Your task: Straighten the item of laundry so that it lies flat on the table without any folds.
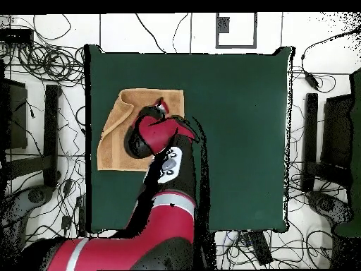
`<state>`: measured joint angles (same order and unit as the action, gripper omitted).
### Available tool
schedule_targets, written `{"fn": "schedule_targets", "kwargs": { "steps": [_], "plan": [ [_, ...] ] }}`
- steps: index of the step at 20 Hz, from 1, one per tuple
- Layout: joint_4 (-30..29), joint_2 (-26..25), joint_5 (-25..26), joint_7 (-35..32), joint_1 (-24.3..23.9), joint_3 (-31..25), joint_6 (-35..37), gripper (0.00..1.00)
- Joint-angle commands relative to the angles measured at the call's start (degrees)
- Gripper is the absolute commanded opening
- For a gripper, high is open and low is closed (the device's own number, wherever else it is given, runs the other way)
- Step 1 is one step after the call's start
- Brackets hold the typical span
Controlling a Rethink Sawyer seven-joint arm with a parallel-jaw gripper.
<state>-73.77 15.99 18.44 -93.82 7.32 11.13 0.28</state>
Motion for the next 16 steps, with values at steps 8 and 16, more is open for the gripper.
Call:
{"fn": "schedule_targets", "kwargs": {
  "steps": [8,16],
  "plan": [
    [-5.4,2.3,-1.0,-4.6,-7.5,-5.7,10.1,0.00],
    [-11.3,5.8,2.1,3.8,-16.5,-20.3,16.0,0.00]
  ]
}}
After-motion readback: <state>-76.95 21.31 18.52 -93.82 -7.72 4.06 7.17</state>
